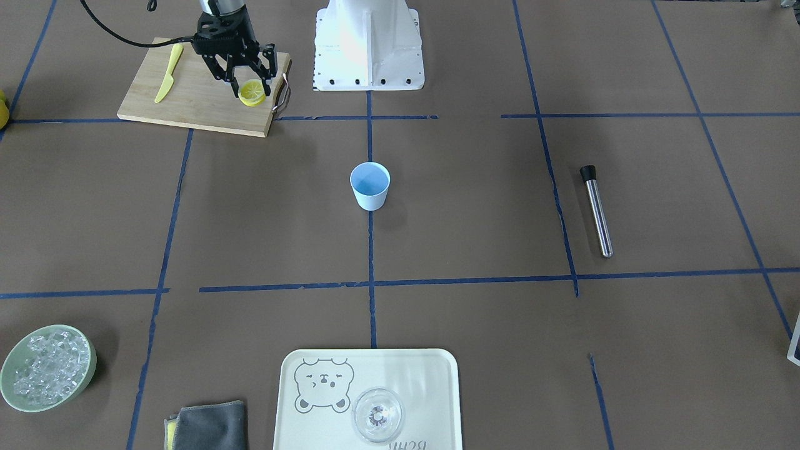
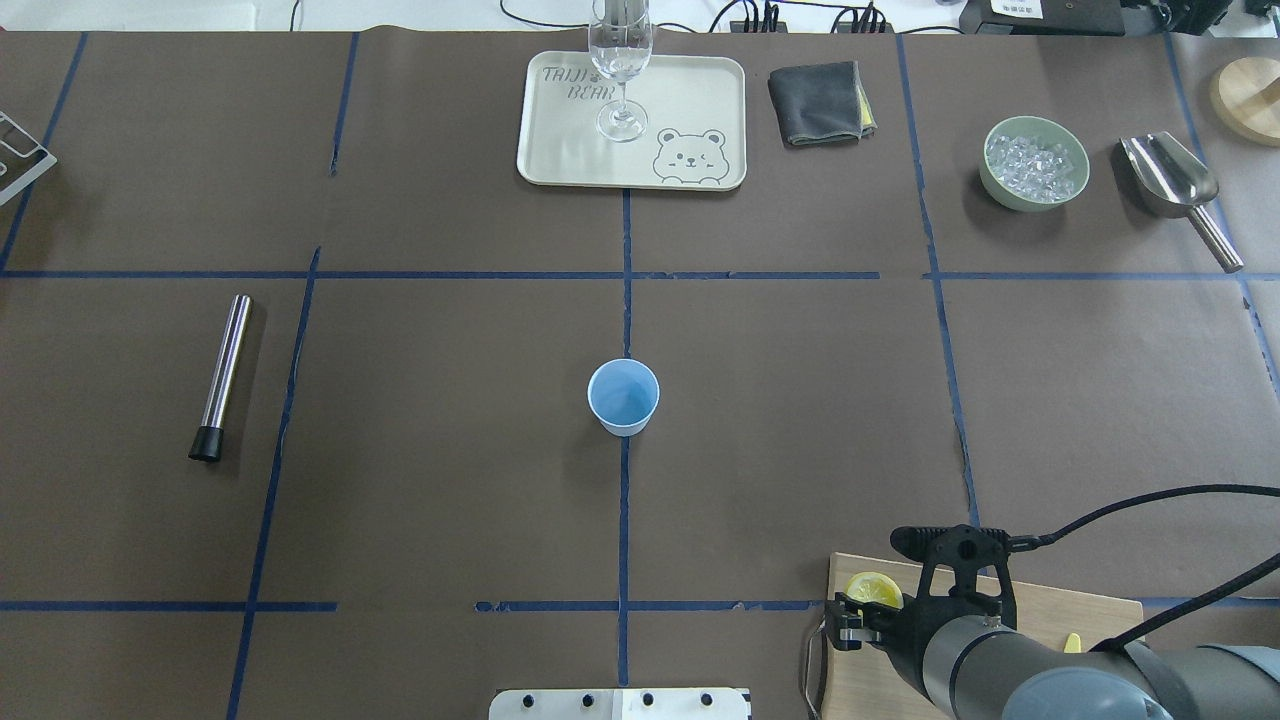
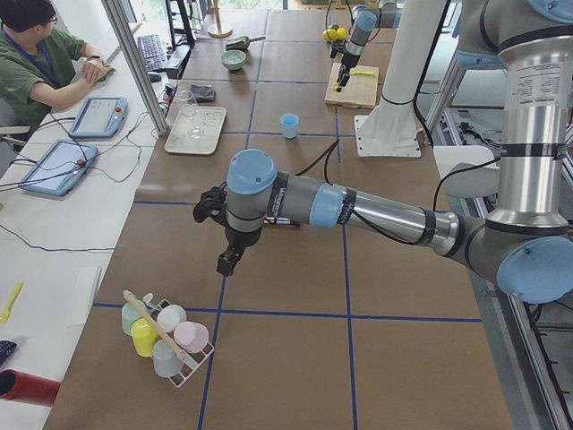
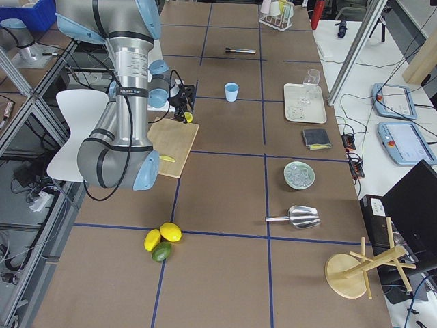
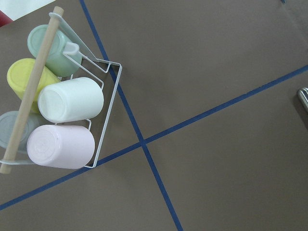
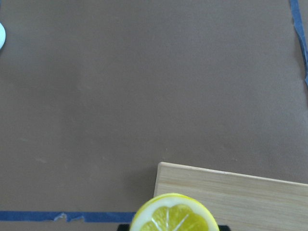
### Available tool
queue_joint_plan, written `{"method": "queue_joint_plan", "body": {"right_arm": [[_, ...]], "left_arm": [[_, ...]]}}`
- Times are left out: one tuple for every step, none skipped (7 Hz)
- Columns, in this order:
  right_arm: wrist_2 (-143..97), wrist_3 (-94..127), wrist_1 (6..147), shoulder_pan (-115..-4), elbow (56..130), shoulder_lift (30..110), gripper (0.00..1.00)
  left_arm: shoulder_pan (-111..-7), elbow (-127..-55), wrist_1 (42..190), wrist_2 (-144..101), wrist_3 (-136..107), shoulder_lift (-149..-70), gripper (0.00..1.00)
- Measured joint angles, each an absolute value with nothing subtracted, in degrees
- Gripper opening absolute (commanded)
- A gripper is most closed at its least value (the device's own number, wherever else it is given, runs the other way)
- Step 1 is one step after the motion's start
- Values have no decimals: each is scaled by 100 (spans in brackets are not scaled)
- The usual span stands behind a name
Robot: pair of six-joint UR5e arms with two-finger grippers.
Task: Squeeze lemon into cup
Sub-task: 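Lift the lemon slice with the right gripper and carry it over the blue cup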
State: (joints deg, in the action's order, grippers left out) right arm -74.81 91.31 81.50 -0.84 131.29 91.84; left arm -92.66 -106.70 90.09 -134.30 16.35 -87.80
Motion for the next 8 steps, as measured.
{"method": "queue_joint_plan", "body": {"right_arm": [[-7643,9112,8334,-259,13269,9101,0],[-7846,9088,8548,-452,13340,8931,0],[-8096,9047,8875,-674,13346,8619,0],[-8295,8945,9303,-901,13312,8154,0],[-8421,8794,9753,-1125,13207,7589,0],[-8584,8679,10196,-1391,13021,6970,0],[-8745,8626,10502,-1638,12775,6424,0],[-8854,8587,10671,-1848,12448,5916,0]], "left_arm": [[-9264,-10670,9009,-13430,1635,-8780,100],[-9264,-10670,9009,-13430,1635,-8780,100],[-9264,-10672,9009,-13430,1635,-8780,100],[-9264,-10674,9009,-13430,1635,-8780,100],[-9265,-10674,9009,-13428,1635,-8780,100],[-9269,-10676,9009,-13426,1635,-8780,100],[-9271,-10678,9009,-13426,1635,-8780,100],[-9272,-10678,9009,-13423,1635,-8780,100]]}}
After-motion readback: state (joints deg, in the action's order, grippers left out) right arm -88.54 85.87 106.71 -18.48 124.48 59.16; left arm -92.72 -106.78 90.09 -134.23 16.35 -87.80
